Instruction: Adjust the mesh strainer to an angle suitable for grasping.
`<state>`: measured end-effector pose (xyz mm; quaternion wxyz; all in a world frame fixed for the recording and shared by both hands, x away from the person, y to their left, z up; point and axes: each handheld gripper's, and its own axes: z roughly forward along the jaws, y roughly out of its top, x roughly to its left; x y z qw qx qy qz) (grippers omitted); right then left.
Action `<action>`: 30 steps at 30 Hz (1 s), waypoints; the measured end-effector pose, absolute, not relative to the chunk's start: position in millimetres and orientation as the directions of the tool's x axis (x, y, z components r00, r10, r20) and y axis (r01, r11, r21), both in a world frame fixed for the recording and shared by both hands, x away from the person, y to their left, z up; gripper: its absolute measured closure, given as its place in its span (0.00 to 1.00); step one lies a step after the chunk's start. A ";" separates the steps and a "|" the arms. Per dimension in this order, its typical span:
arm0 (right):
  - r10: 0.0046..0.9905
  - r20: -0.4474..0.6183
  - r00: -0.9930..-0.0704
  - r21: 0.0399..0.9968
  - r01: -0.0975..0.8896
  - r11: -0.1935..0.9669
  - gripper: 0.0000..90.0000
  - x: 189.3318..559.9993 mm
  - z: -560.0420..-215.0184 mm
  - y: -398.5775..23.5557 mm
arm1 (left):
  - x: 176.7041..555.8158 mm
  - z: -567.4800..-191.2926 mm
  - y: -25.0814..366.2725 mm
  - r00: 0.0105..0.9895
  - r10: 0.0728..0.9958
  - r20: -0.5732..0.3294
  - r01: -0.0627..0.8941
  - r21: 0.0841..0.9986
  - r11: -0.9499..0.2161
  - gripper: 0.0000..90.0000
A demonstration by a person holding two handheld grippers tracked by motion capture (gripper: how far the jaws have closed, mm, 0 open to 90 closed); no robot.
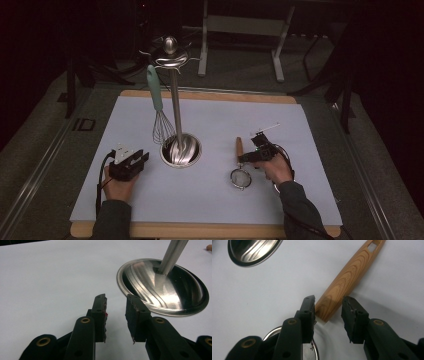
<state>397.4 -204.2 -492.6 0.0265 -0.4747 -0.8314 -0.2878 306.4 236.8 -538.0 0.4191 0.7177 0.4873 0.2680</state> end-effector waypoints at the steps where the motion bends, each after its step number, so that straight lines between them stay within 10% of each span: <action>1: 0.770 0.338 -0.542 0.449 0.812 0.374 0.72 399.0 -493.9 -204.2 | 306.3 -538.0 236.8 0.381 0.924 -0.024 0.475 0.863 -0.174 0.78; 30: 0.799 0.355 -0.486 0.384 0.855 0.349 0.60 418.6 -499.0 -183.8 | 306.5 -538.0 236.9 0.380 0.924 -0.025 0.476 0.863 -0.173 0.77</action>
